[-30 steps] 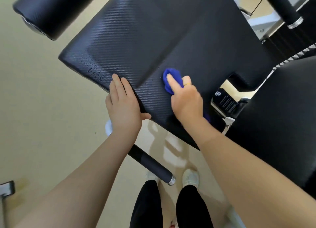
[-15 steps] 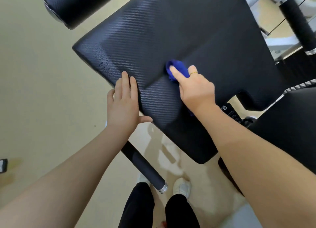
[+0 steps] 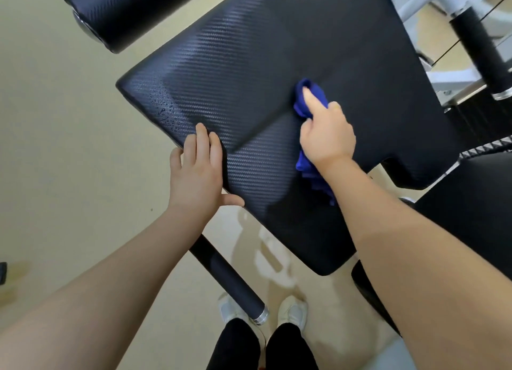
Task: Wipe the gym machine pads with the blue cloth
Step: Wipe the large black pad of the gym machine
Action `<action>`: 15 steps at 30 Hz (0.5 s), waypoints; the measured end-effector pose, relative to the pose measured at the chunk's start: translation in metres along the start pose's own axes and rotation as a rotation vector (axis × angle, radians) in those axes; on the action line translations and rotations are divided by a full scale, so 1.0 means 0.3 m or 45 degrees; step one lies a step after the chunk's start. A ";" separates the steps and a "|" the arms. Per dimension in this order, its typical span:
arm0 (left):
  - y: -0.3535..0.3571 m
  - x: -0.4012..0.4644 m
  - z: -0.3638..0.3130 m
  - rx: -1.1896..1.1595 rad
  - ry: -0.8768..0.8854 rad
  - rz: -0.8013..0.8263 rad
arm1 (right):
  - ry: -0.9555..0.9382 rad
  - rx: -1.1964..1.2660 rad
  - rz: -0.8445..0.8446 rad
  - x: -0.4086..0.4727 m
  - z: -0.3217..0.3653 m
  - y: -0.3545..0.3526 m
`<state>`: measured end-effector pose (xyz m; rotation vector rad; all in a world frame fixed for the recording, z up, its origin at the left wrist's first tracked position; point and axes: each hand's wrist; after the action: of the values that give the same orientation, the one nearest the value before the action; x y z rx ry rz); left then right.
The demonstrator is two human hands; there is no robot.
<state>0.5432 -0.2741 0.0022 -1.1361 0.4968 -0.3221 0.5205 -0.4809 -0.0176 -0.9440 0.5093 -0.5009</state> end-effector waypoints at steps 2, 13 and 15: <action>-0.002 0.002 -0.001 0.027 0.004 0.021 | -0.062 -0.058 0.075 -0.050 0.050 0.010; 0.013 0.000 0.001 0.035 0.021 0.004 | -0.056 -0.035 0.000 -0.003 0.063 0.006; 0.016 -0.005 0.003 -0.037 -0.008 -0.009 | -0.122 -0.053 0.082 -0.037 0.096 0.026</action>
<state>0.5423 -0.2707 -0.0015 -1.1667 0.4935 -0.3186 0.5307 -0.4523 -0.0082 -0.9831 0.4638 -0.3863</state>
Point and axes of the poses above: each hand's wrist, its own x-axis towards the middle knuckle, its own y-axis out of the palm, z = x × y, and after that the axes turned 2 degrees about x, right-handed
